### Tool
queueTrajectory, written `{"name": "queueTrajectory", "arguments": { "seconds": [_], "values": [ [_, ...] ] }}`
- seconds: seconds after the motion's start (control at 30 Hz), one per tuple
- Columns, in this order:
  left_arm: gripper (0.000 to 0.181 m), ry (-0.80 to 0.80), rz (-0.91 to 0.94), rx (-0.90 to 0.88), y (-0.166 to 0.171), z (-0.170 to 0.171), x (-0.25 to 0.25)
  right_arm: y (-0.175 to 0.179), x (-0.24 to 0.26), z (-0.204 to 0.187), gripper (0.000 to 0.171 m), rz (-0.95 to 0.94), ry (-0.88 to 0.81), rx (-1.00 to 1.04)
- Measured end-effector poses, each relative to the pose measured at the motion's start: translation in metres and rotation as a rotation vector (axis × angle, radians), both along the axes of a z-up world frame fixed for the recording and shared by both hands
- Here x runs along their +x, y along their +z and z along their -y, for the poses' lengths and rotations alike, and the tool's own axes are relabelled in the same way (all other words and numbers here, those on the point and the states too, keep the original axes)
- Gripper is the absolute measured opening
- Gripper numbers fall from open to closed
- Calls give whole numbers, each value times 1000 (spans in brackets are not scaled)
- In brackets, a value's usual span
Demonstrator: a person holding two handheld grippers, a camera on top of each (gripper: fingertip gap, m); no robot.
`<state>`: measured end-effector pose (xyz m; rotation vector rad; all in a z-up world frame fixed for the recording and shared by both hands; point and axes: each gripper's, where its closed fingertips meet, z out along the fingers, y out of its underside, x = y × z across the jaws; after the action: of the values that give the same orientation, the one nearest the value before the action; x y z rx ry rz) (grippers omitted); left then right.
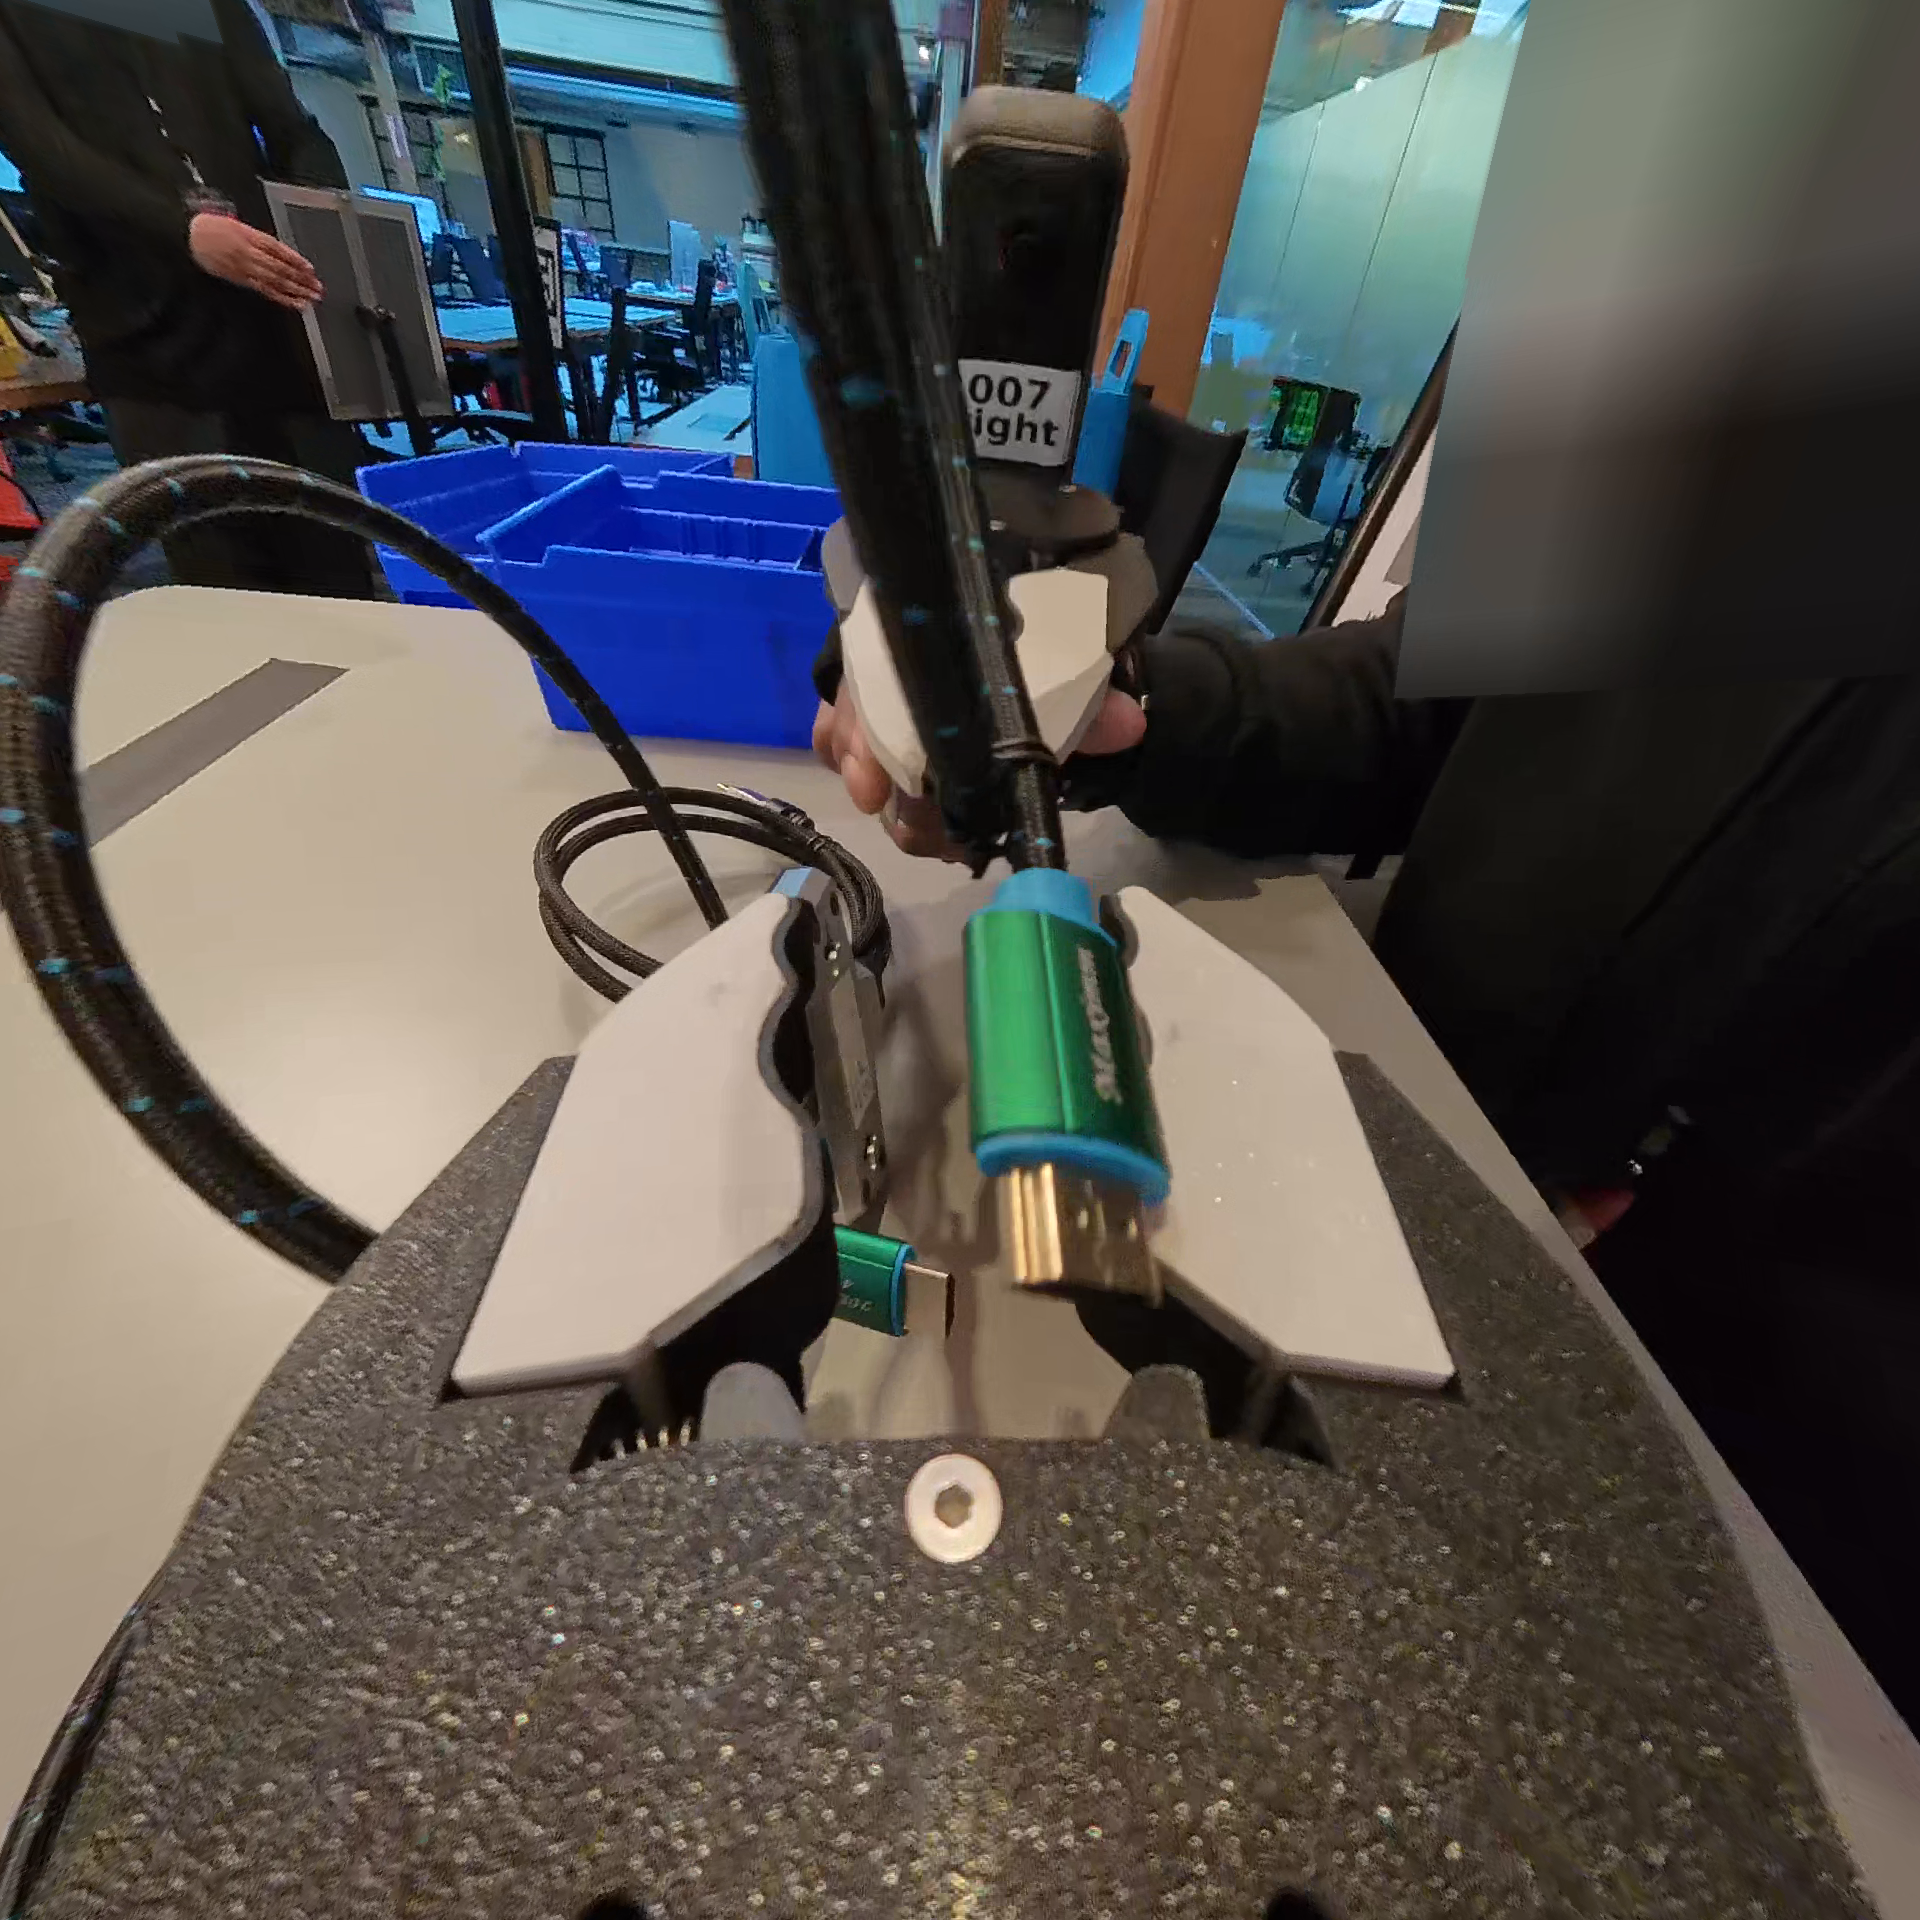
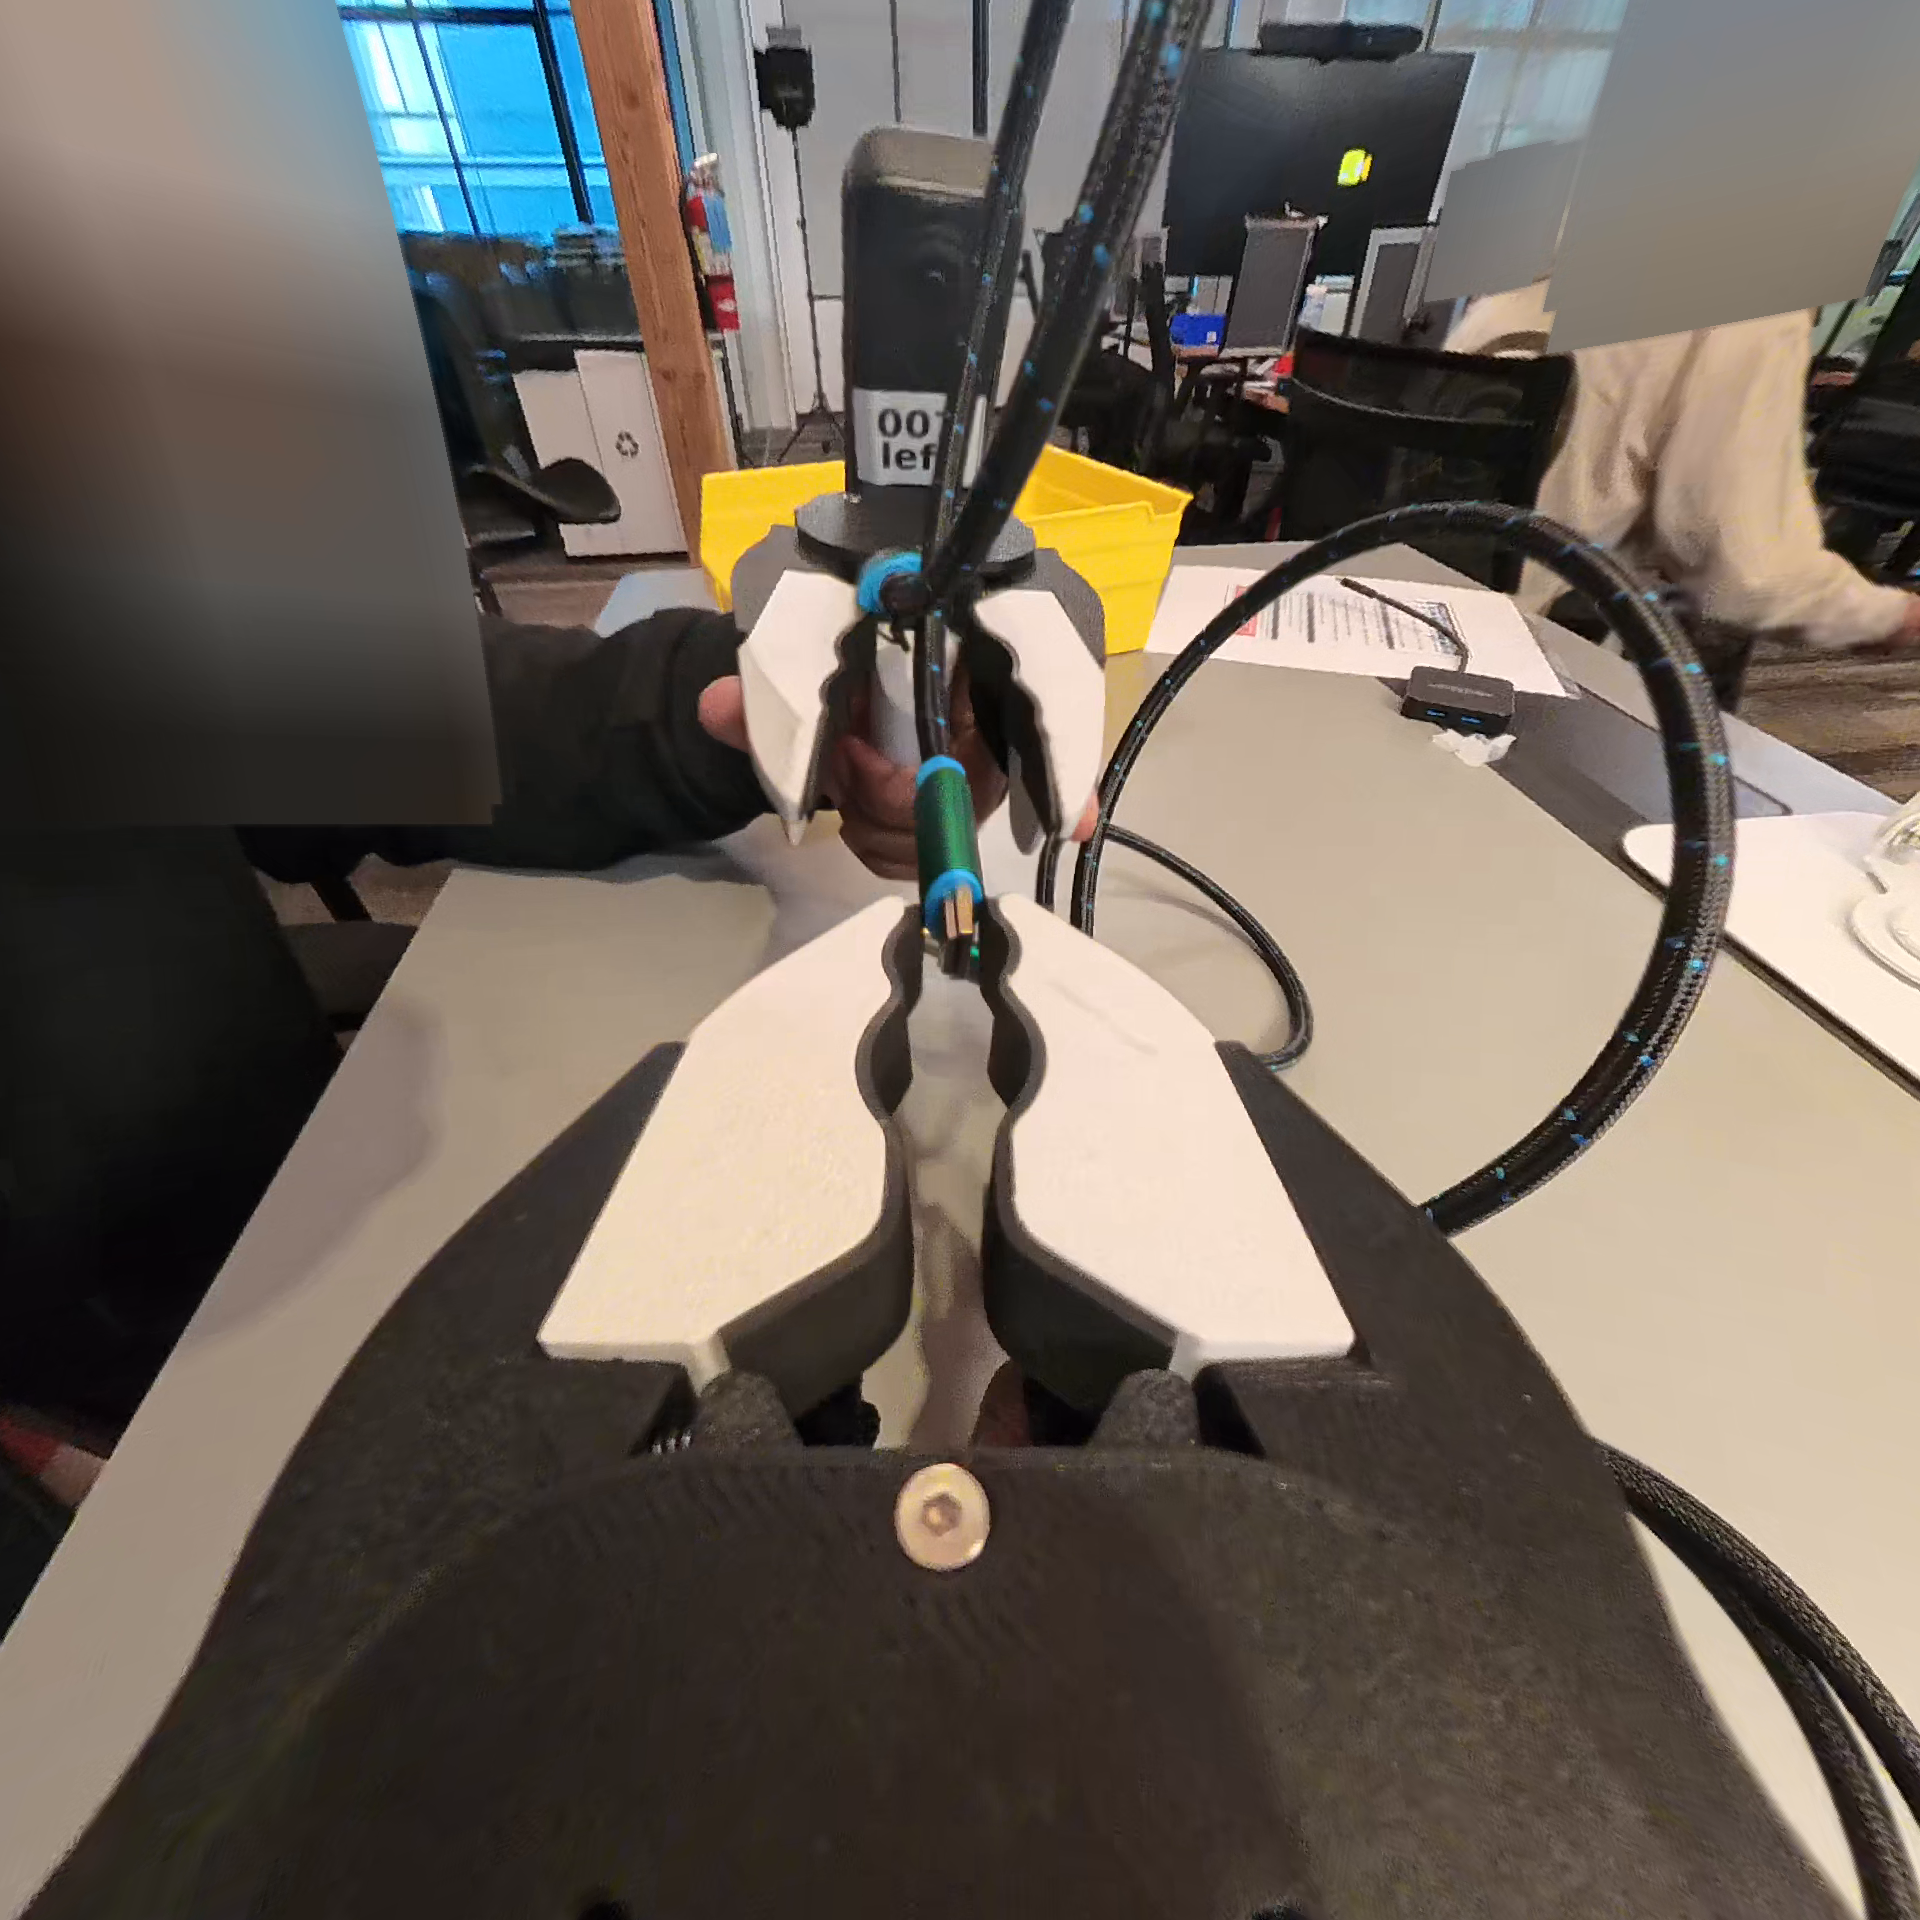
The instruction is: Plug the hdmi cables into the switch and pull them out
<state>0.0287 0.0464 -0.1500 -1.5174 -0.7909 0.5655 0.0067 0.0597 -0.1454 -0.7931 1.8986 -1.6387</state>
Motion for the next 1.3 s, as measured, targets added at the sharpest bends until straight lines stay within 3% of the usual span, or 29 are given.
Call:
{"name": "queueTrajectory", "arguments": {
  "seconds": [0.33,0.53,0.67,0.83,0.97,1.1,1.3],
  "values": [
    [56,-11,-39,101,18,12,9,5,-5,1,10,48,-18,-30],
    [58,-18,-15,102,7,7,5,6,-7,3,10,105,-18,-30],
    [51,10,-8,27,0,-2,-3,1,1,5,10,112,-4,-11],
    [24,43,26,-29,-11,-4,-9,-2,7,5,10,115,11,9],
    [22,28,25,-58,-12,-6,-6,-8,9,5,10,105,23,42],
    [33,-4,28,-62,-7,-9,0,-13,11,5,10,63,19,38],
    [21,-1,2,-74,-3,-11,1,-12,13,5,10,74,27,34]
  ]
}}
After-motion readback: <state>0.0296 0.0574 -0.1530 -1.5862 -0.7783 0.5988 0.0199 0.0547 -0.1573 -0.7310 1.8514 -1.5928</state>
